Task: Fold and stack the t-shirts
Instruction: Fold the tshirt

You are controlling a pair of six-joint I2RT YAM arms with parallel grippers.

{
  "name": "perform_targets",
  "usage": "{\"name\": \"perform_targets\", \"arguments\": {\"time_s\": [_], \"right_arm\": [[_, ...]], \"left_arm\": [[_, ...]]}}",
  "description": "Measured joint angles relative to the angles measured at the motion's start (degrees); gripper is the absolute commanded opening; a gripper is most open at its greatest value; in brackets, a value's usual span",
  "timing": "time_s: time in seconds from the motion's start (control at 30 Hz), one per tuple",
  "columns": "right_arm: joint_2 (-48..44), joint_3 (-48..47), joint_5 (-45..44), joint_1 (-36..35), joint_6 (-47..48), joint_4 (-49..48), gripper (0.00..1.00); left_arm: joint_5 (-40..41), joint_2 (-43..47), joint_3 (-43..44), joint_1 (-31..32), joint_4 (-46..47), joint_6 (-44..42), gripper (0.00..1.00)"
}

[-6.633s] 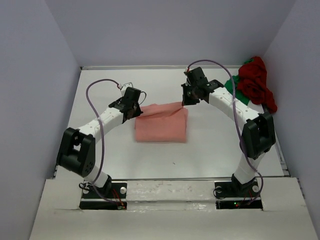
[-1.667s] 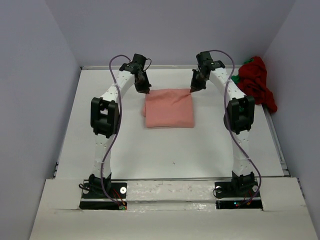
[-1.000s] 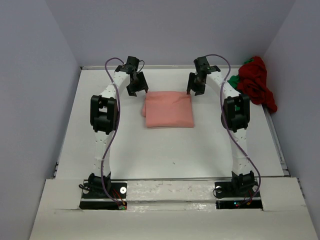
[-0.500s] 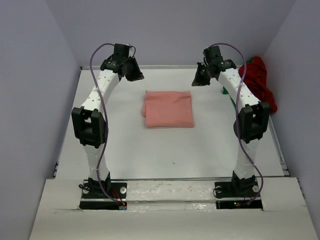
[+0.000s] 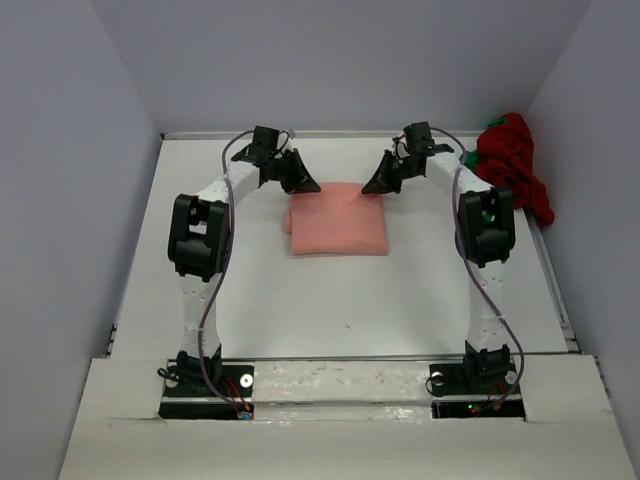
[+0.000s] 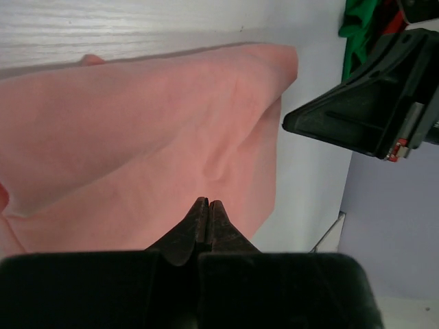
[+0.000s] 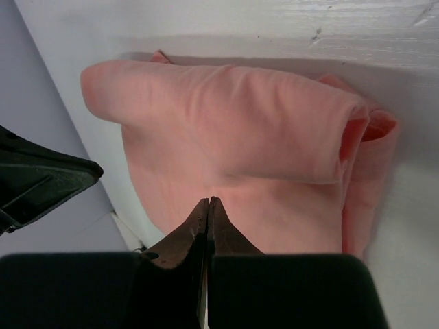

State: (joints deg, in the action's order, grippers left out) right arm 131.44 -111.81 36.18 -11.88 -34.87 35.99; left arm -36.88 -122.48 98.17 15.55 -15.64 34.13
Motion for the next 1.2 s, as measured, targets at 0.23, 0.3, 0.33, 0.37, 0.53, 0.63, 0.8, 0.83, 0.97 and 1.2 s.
{"name": "perform_targets", "arguments": {"time_s": [0.23,0.3,0.33,0.37,0.53,0.63,0.8,0.83,0.97,1.2], "right_arm": [[0.9,2.8,7.0,1.8,-4.7,-7.5,0.00],[0.9,3.0,8.4,1.7,-5.8,-9.4,0.00],[0.9,3.0,9.4,1.7,-6.5,-10.7,0.00],[1.0,3.1,9.8,1.7,-6.8,-11.1,0.00],[1.3,4.4,11.8,1.7,-8.6,-13.8,0.00],[1.5,5.7,12.7,1.7,-9.1,-14.1,0.00],[1.6,7.4,13.5,1.7,-9.5,-14.6,0.00],[1.6,7.7,13.6,1.7,-9.6,-14.6,0.00],[3.0,7.9,13.7,1.7,-9.5,-15.1,0.00],[8.5,7.1,13.9,1.7,-9.3,-15.6,0.00]], "left_arm": [[-4.4,-0.3,-0.2,0.1,7.3,2.2,0.00],[-5.0,-0.3,-0.2,0.1,8.5,2.7,0.00],[-5.2,-0.3,-0.2,0.1,8.9,2.8,0.00],[-5.4,-0.3,-0.2,0.1,9.2,2.9,0.00],[-6.4,-0.6,-0.2,0.1,10.2,3.3,0.00],[-6.8,-1.2,-0.3,0.2,10.4,3.4,0.00],[-7.1,-2.7,-1.7,0.7,10.3,3.2,0.00],[-7.1,-2.9,-1.9,0.9,10.1,3.2,0.00],[-5.8,-4.0,-1.9,1.7,8.1,1.5,0.00],[-1.6,-7.3,-1.0,2.5,3.3,-1.7,0.00]]}}
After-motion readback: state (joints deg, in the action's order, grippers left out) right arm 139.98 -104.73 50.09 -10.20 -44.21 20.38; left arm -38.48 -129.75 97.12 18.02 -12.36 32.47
